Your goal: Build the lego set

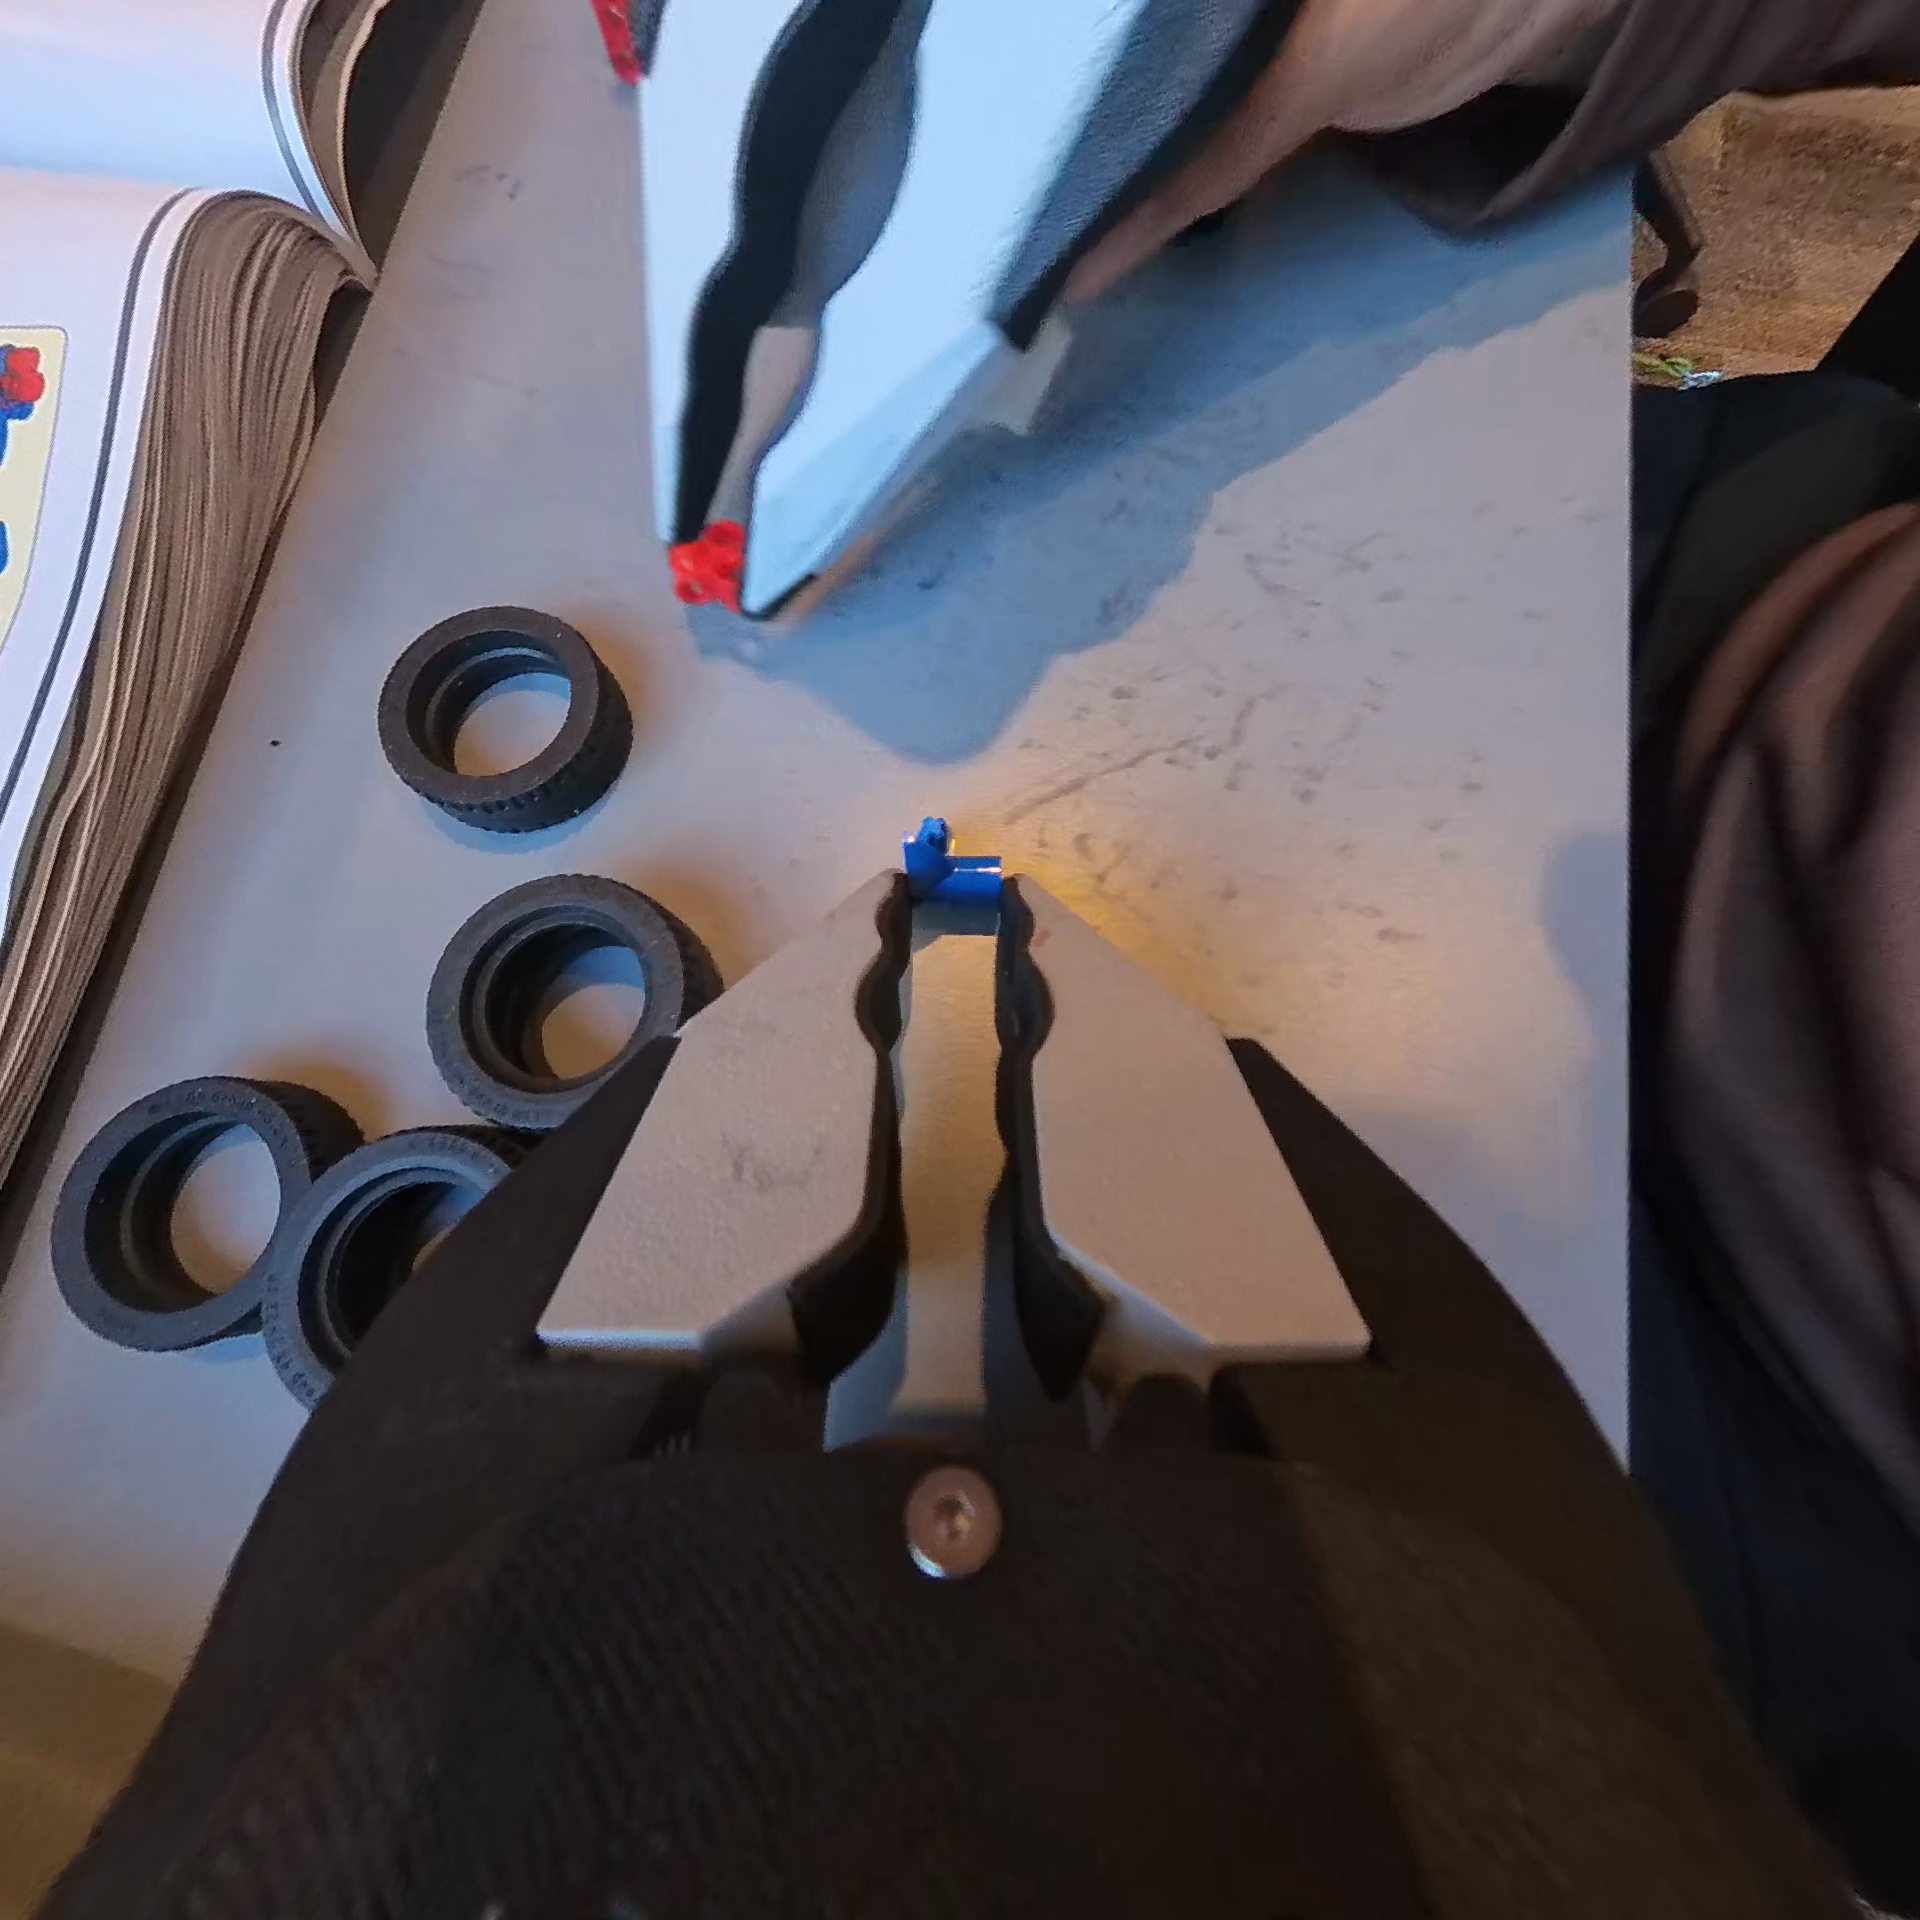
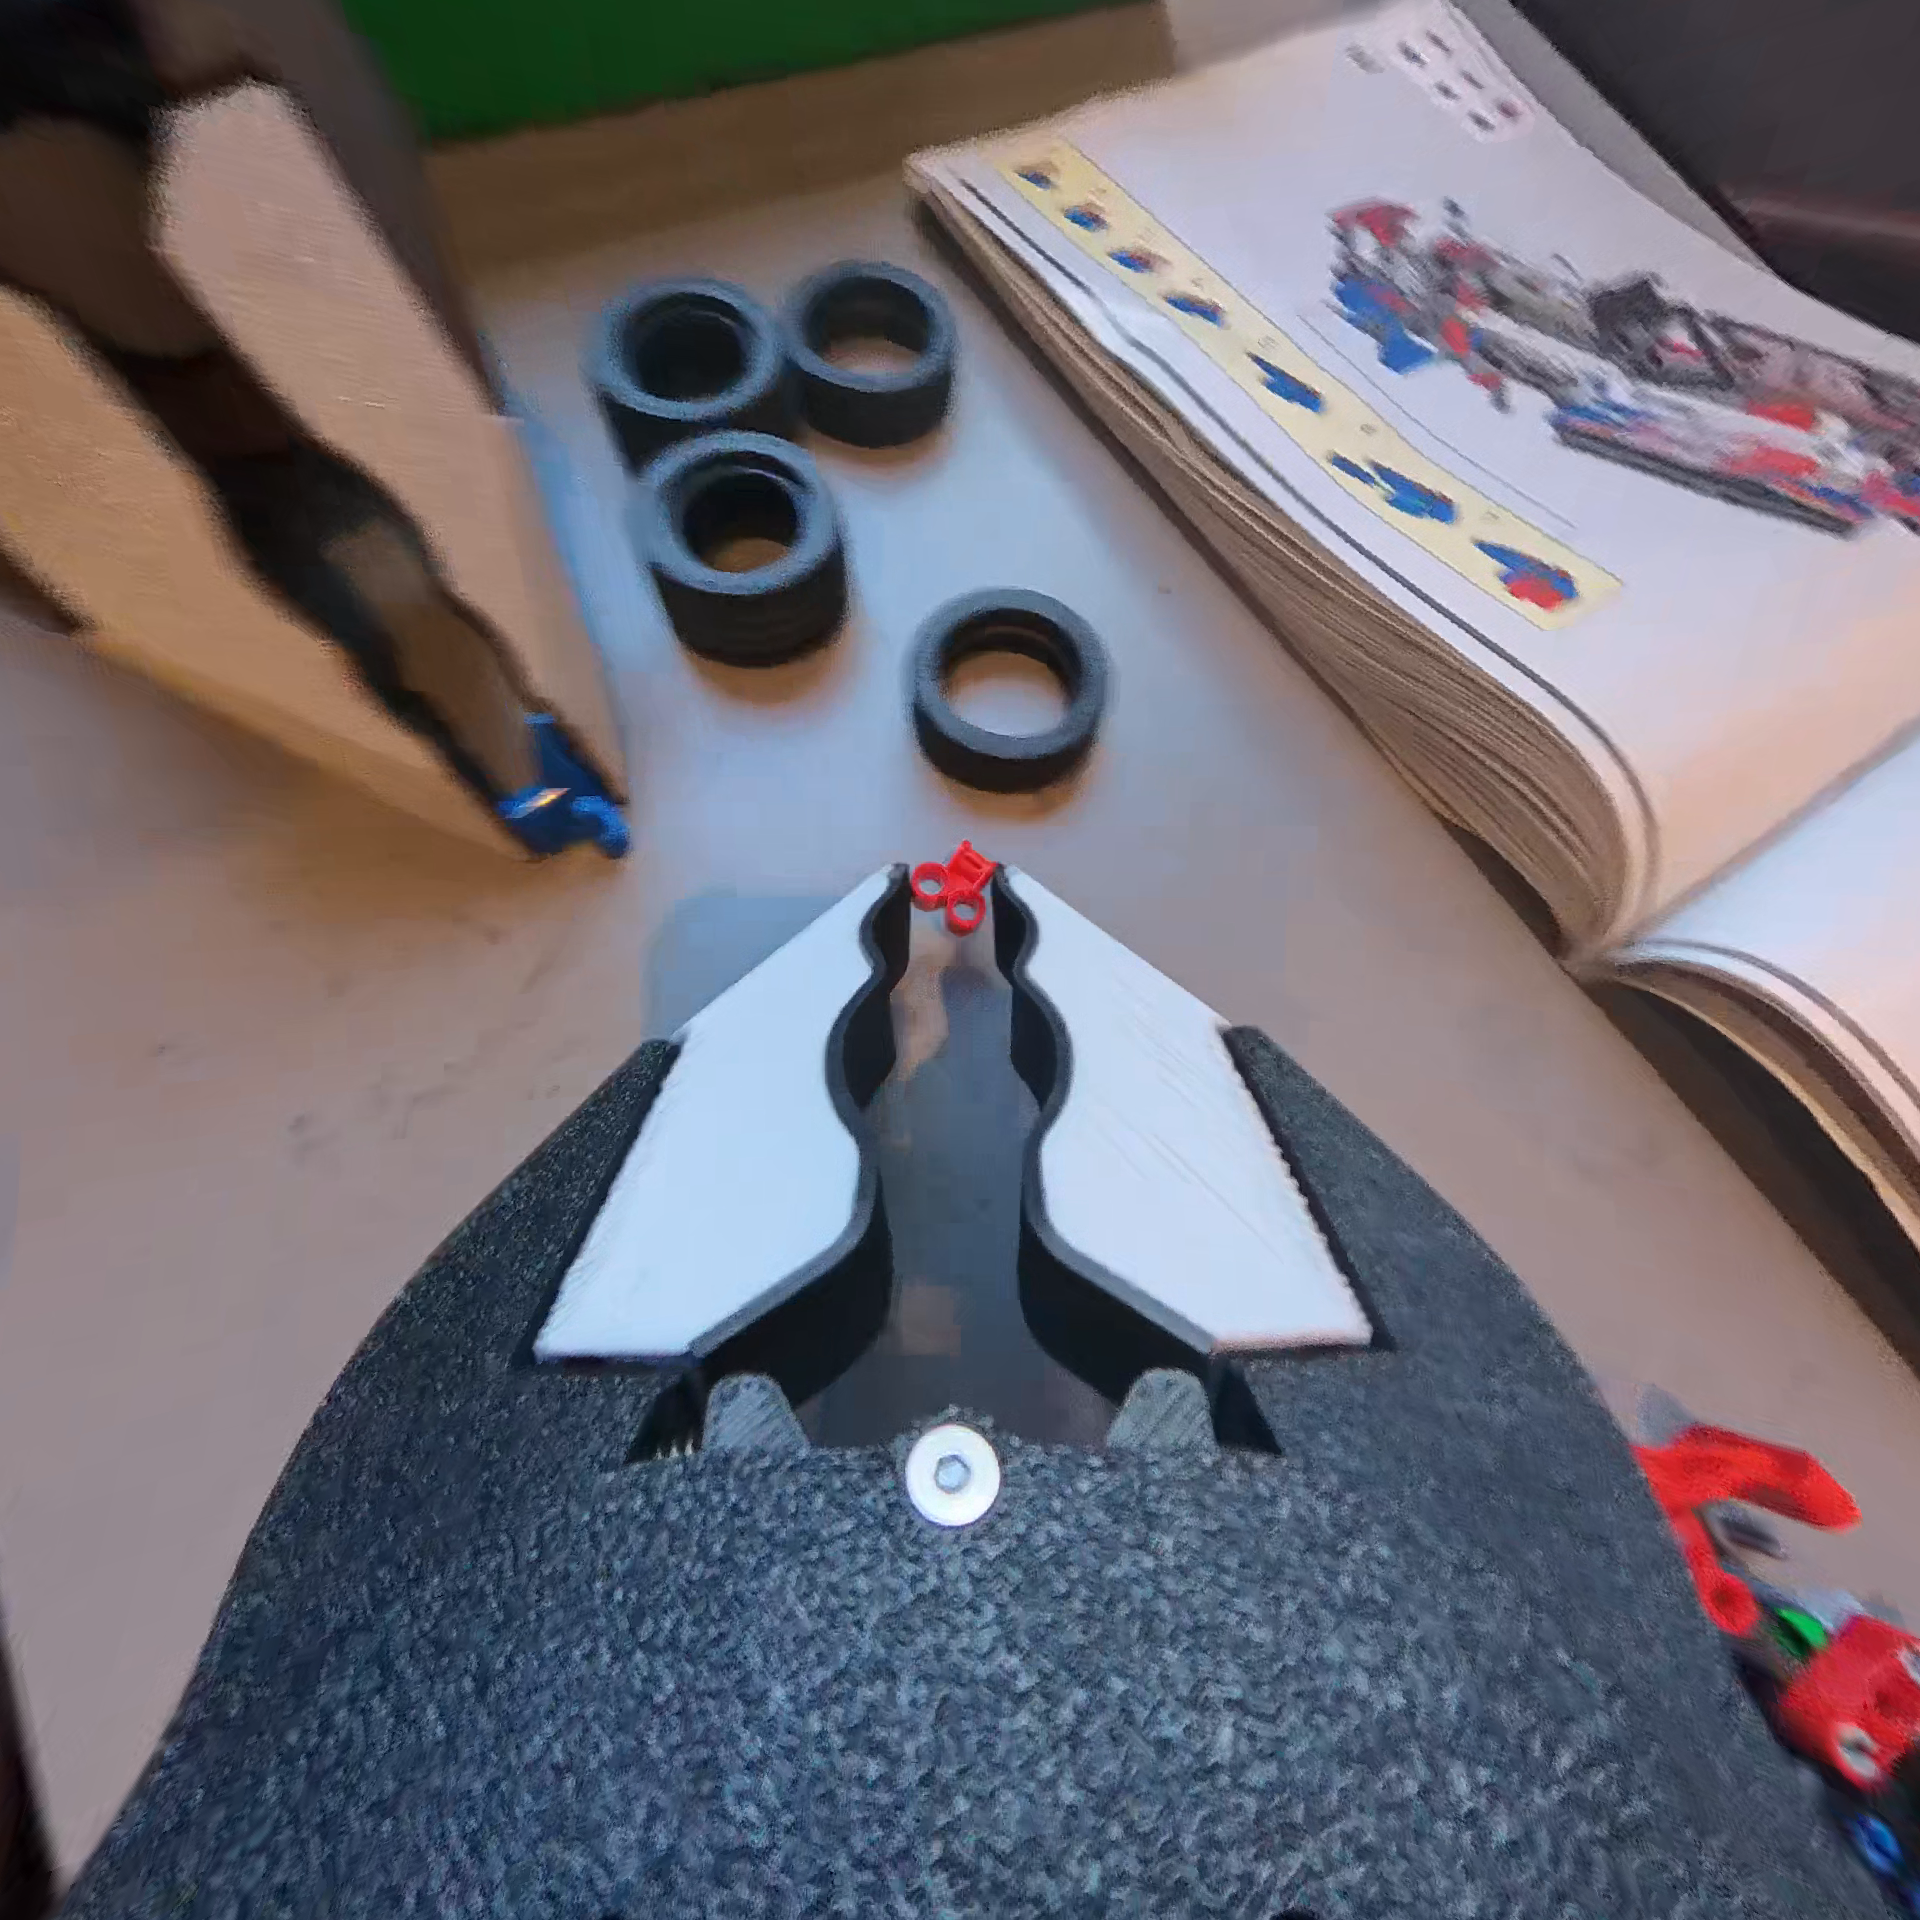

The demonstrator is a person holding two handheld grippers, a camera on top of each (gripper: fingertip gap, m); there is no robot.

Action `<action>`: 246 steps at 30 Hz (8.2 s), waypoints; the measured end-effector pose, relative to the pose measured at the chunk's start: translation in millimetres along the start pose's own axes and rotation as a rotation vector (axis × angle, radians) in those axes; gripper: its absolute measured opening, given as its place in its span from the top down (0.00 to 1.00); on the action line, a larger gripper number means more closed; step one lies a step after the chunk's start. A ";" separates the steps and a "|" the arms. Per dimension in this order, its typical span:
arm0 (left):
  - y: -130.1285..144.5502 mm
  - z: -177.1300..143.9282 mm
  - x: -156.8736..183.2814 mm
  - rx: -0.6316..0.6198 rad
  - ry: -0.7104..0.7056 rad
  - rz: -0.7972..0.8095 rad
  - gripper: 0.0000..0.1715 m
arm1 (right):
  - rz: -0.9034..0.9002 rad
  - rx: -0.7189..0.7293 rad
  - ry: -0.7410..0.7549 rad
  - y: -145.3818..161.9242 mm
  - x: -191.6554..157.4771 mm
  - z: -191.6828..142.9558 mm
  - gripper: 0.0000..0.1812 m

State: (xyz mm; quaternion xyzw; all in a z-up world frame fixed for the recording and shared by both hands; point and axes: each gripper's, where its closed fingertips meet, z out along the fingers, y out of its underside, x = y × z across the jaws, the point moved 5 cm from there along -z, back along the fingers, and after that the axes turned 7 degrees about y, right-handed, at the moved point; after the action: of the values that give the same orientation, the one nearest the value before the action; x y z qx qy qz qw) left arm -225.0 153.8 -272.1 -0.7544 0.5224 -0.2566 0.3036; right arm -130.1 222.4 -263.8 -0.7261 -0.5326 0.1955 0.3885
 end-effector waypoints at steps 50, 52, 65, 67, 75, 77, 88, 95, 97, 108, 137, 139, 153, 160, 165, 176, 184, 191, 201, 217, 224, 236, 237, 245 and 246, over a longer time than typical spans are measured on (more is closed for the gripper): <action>-19.6 -4.0 45.7 0.066 -0.148 0.060 0.96 | -0.219 0.191 -0.404 1.0 -67.0 -46.4 0.91; -20.3 -2.1 47.9 0.054 -0.149 0.075 0.96 | -0.278 0.195 -0.379 1.7 -71.9 -44.6 0.92; -18.8 3.3 55.5 -0.010 -0.145 0.101 0.96 | -0.415 0.170 -0.328 7.0 -84.0 -38.9 0.96; -18.2 3.5 56.2 -0.010 -0.144 0.112 0.96 | -0.404 0.157 -0.337 8.2 -83.4 -38.1 0.96; -13.2 6.4 56.3 -0.008 -0.119 0.125 0.97 | -0.392 0.111 -0.345 11.9 -83.3 -33.8 0.96; -12.9 8.2 57.8 -0.005 -0.103 0.121 0.97 | -0.409 0.108 -0.345 12.8 -85.1 -33.5 0.95; -9.5 -3.9 51.0 0.022 -0.117 0.098 0.92 | -0.339 0.115 -0.356 10.0 -78.7 -34.2 0.96; 3.7 -21.5 18.0 -0.011 -0.102 0.028 0.84 | -0.203 0.115 -0.342 -2.7 -55.5 -28.3 0.96; 1.1 -17.2 13.0 -0.009 -0.073 0.021 0.82 | -0.200 0.091 -0.349 -1.9 -53.1 -23.9 0.96; -0.6 0.8 11.5 -0.012 0.004 0.046 0.91 | -0.208 -0.001 -0.368 9.5 -46.0 -16.5 0.91; -0.4 1.8 18.8 -0.011 0.023 0.138 0.92 | -0.447 0.043 -0.396 -6.4 -64.7 -4.7 0.98; -0.3 1.8 18.5 -0.011 0.030 0.131 0.91 | -0.449 0.040 -0.401 -6.7 -64.6 -4.6 0.98; -1.6 3.0 21.0 -0.015 -0.156 0.014 0.92 | -0.164 0.012 -0.109 -4.8 -72.1 -6.4 0.99; -3.0 5.4 25.7 -0.009 -0.088 0.055 0.92 | -0.245 0.034 -0.192 -0.9 -72.2 -12.0 0.98; -4.1 6.5 24.8 -0.010 -0.055 0.083 0.92 | -0.362 0.018 -0.344 -1.6 -67.9 -13.3 0.95; -3.5 6.1 24.5 -0.012 -0.034 0.091 0.92 | -0.501 0.009 -0.359 -5.2 -65.0 -10.2 0.99; -2.7 5.0 22.4 -0.015 -0.049 0.062 0.91 | -0.291 0.016 -0.153 -1.6 -71.8 -10.9 1.00; -2.3 4.8 21.9 -0.014 -0.060 0.049 0.91 | -0.147 -0.003 0.012 -0.6 -78.8 -12.0 1.00; 0.6 1.7 22.3 -0.010 0.048 0.126 0.91 | -0.380 0.056 -0.424 -4.9 -57.7 -14.1 0.99; 3.2 -0.3 27.7 -0.015 0.151 0.156 0.91 | -0.574 0.061 -0.587 -6.5 -70.7 -7.3 0.99; 3.3 0.0 28.2 -0.016 0.165 0.154 0.91 | -0.572 0.062 -0.627 -7.5 -70.8 -6.8 0.97; 3.3 0.1 28.6 -0.015 0.162 0.162 0.91 | -0.595 0.085 -0.599 -7.8 -73.7 -8.0 0.98; 3.3 0.1 28.6 -0.015 0.164 0.160 0.91 | -0.589 0.077 -0.607 -8.1 -73.5 -7.8 0.98; 3.6 0.0 28.5 -0.016 0.166 0.159 0.91 | -0.652 0.084 -0.625 -8.5 -73.1 -6.6 0.98; 3.6 0.0 28.6 -0.016 0.164 0.160 0.91 | -0.647 0.091 -0.613 -7.9 -73.2 -6.8 0.98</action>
State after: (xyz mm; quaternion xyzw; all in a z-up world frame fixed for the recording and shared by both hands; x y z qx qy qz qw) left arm -218.0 125.8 -272.7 -0.6890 0.6062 -0.2883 0.2731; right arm -156.3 153.3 -263.0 -0.4128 -0.8136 0.2936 0.2853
